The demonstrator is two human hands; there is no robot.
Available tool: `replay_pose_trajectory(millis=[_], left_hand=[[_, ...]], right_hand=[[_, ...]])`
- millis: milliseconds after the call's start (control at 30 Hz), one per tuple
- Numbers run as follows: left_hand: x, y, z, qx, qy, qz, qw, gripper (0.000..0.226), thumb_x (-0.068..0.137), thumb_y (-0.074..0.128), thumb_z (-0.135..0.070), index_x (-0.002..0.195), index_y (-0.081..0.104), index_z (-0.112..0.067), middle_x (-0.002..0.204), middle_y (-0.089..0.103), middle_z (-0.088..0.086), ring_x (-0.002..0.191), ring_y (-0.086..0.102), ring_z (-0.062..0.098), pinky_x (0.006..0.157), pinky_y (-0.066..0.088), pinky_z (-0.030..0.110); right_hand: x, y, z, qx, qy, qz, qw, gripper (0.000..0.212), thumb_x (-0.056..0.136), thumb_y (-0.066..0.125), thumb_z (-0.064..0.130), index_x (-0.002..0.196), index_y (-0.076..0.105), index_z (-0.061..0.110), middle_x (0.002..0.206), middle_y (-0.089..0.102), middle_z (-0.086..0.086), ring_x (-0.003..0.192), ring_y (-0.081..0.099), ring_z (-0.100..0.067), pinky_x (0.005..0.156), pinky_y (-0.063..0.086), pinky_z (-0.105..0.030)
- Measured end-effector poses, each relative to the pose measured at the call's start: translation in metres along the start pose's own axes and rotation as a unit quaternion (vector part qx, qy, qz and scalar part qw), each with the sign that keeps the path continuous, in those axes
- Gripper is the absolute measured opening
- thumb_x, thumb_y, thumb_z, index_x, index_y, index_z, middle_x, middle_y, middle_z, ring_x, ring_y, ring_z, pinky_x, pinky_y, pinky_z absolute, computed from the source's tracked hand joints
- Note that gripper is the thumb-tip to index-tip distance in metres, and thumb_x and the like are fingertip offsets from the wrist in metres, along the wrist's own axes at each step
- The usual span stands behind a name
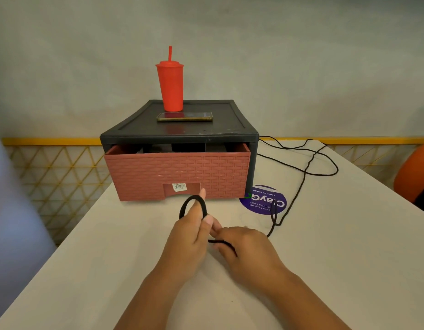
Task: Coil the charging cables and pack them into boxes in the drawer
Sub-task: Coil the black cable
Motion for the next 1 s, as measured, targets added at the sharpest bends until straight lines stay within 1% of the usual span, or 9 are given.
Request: replay_pose_trajectory(millis=[133,233,333,433,600,700,867,933,1000], left_hand=[[-0.003,0.001,-0.003,0.076,0.001,0.043,0.996,0.05,0.099,0.037,-0.018,0.134,0.013,-0.043,0.081,0.061,-0.017,0.08,0.058,-0.001,0.075,0.041,0.008],[-0.004,0.003,-0.002,0.051,-0.036,0.068,0.996,0.041,0.098,0.039,-0.02,0.136,0.036,-0.033,0.075,0.058,-0.012,0.069,0.055,0.001,0.073,0.044,0.016],[-0.006,0.005,-0.006,-0.007,-0.05,0.084,0.995,0.021,0.09,0.047,-0.033,0.11,0.054,-0.034,0.073,0.055,-0.015,0.068,0.054,0.0,0.073,0.043,0.02],[-0.009,0.01,-0.012,-0.015,-0.025,0.134,0.991,0.029,0.073,0.051,-0.048,0.083,0.056,-0.021,0.065,0.042,-0.008,0.06,0.041,0.01,0.061,0.033,0.027],[-0.006,0.011,-0.018,-0.133,-0.104,0.126,0.977,0.019,0.067,0.059,-0.033,0.059,0.051,-0.017,0.046,0.033,-0.011,0.045,0.033,0.009,0.053,0.032,0.026],[-0.01,0.009,-0.02,-0.343,-0.184,0.138,0.911,0.019,0.058,0.066,-0.033,0.051,0.056,-0.018,0.037,0.026,-0.01,0.034,0.023,0.006,0.043,0.037,0.021],[-0.013,0.01,-0.014,-0.633,-0.208,0.156,0.729,0.036,0.049,0.088,-0.023,0.074,0.07,-0.004,0.042,0.018,-0.008,0.036,0.014,0.009,0.038,0.039,0.02],[-0.009,0.013,-0.017,-0.7,-0.157,0.216,0.662,0.035,0.084,0.063,-0.024,0.108,0.065,0.001,0.051,0.026,-0.003,0.044,0.025,0.011,0.055,0.046,0.021],[-0.005,0.003,-0.016,-0.697,-0.119,0.184,0.683,0.044,0.1,0.029,-0.023,0.131,0.046,0.003,0.061,0.033,0.0,0.054,0.032,0.012,0.069,0.042,0.022]], right_hand=[[0.001,-0.009,-0.004,-0.013,-0.021,-0.052,0.998,0.026,0.082,0.046,0.041,0.081,0.067,0.026,0.072,0.067,0.011,0.066,0.058,-0.008,0.061,0.048,-0.027],[0.003,-0.015,-0.007,-0.031,-0.017,-0.097,0.995,0.026,0.077,0.051,0.045,0.065,0.061,0.024,0.058,0.057,0.013,0.055,0.043,-0.004,0.051,0.035,-0.012],[0.004,-0.028,-0.006,-0.054,-0.034,-0.159,0.985,0.027,0.075,0.054,0.045,0.063,0.059,0.021,0.054,0.041,0.017,0.061,0.029,0.0,0.057,0.02,-0.003],[0.004,-0.034,-0.007,-0.035,-0.048,-0.194,0.979,0.019,0.073,0.056,0.04,0.065,0.059,0.023,0.057,0.042,0.014,0.06,0.03,-0.002,0.057,0.023,-0.012],[0.004,-0.037,-0.017,0.025,-0.03,-0.2,0.979,0.041,0.085,0.047,0.056,0.069,0.065,0.023,0.062,0.054,0.009,0.063,0.041,-0.007,0.064,0.03,-0.015],[0.004,-0.034,-0.019,0.09,-0.012,-0.193,0.977,0.042,0.09,0.035,0.061,0.084,0.063,0.03,0.068,0.058,0.009,0.07,0.045,-0.004,0.068,0.034,-0.012],[0.006,-0.025,-0.017,0.238,0.054,-0.147,0.959,0.028,0.088,0.043,0.053,0.094,0.067,0.038,0.095,0.066,0.023,0.089,0.06,-0.001,0.077,0.042,-0.011],[0.006,-0.023,-0.017,0.281,0.085,-0.128,0.947,0.016,0.092,0.047,0.041,0.095,0.063,0.043,0.088,0.064,0.031,0.082,0.058,0.006,0.074,0.04,-0.007],[0.005,-0.021,-0.019,0.272,0.108,-0.107,0.95,0.017,0.094,0.042,0.036,0.096,0.058,0.043,0.076,0.06,0.033,0.073,0.054,0.006,0.07,0.039,-0.007]])
Point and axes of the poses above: each hand's wrist, its own x-axis towards the middle knuckle, its own y-axis out of the palm, z = x × y, the point moved 4 cm from there along x, towards the middle knuckle
